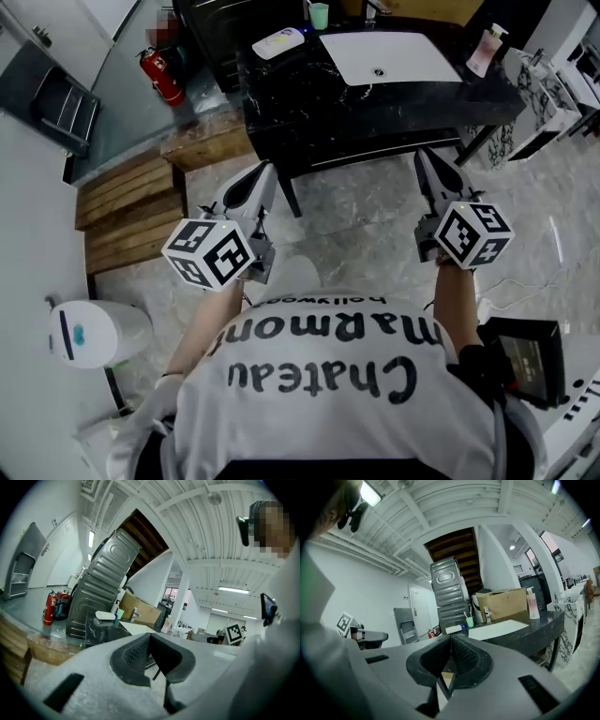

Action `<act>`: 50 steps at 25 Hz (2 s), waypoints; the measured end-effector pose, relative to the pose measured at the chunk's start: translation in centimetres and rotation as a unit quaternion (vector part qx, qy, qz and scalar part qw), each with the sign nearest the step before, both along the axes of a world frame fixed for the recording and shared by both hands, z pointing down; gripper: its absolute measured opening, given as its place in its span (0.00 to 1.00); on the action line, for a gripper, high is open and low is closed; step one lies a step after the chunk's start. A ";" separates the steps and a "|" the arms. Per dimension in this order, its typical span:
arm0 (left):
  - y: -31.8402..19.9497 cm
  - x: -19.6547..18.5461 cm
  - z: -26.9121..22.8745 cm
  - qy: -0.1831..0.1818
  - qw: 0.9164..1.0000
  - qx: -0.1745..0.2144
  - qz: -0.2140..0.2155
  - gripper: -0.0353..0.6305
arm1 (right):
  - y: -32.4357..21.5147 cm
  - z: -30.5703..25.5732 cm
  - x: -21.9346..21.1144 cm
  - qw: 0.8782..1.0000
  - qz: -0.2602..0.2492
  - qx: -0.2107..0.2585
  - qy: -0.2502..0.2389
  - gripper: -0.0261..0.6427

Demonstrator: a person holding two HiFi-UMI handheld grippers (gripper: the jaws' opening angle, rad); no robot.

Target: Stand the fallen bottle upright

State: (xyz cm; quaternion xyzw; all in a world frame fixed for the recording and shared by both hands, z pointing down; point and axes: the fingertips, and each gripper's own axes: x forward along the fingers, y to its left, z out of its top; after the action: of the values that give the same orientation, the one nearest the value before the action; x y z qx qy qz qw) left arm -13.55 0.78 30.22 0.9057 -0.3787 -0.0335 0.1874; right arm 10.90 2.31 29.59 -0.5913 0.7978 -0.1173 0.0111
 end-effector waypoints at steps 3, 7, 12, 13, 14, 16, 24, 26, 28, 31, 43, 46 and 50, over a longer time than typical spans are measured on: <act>-1.1 0.8 0.5 0.000 1.000 -0.006 0.008 0.07 | -1.3 1.3 -0.2 1.000 -0.013 -0.014 0.001 0.06; -3.5 2.2 1.5 -0.008 1.000 -0.010 0.013 0.07 | -3.2 3.0 0.3 0.999 -0.018 -0.035 0.011 0.06; -8.5 3.1 1.9 -0.003 1.000 -0.021 0.019 0.07 | -6.9 3.4 2.0 0.999 0.002 -0.047 0.014 0.06; -9.8 3.2 1.8 -0.001 1.000 -0.023 0.020 0.07 | -7.8 3.4 2.2 0.999 0.005 -0.051 0.016 0.06; -11.1 3.3 1.7 0.001 0.999 -0.024 0.021 0.07 | -8.8 3.3 2.3 0.998 0.008 -0.054 0.019 0.06; -13.9 3.7 1.0 0.007 0.999 -0.022 0.026 0.07 | -10.8 2.9 2.5 0.998 0.011 -0.057 0.024 0.06; -25.2 5.5 -1.9 0.025 0.998 0.000 0.061 0.07 | -20.9 -0.2 3.0 0.999 0.029 -0.040 0.019 0.06; -27.6 5.7 -2.2 0.024 0.997 0.005 0.069 0.07 | -23.4 -0.8 2.6 0.999 0.029 -0.033 0.011 0.06; -29.7 5.8 -2.4 0.021 0.997 0.008 0.076 0.07 | -25.4 -0.9 2.0 0.999 0.027 -0.029 0.013 0.06; -32.2 5.8 -2.5 0.022 0.997 0.011 0.077 0.07 | -27.8 -0.5 1.3 0.999 0.020 -0.033 0.030 0.06; -37.7 5.6 -1.1 0.043 0.998 -0.004 0.053 0.07 | -34.7 1.8 -0.5 0.997 -0.029 -0.064 0.042 0.06; -38.6 5.9 -0.6 0.051 0.998 -0.023 0.038 0.07 | -36.4 1.8 -0.3 0.996 -0.046 -0.063 0.034 0.06; -40.0 6.4 -0.6 0.033 0.999 -0.019 0.008 0.07 | -39.1 1.1 0.1 0.995 -0.081 -0.052 0.037 0.06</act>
State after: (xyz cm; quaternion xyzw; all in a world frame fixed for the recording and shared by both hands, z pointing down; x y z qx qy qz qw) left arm -7.12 -39.18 29.59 0.9034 -0.3658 -0.0546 0.2169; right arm 10.99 -36.82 30.65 -0.5288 0.8355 -0.1373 -0.0589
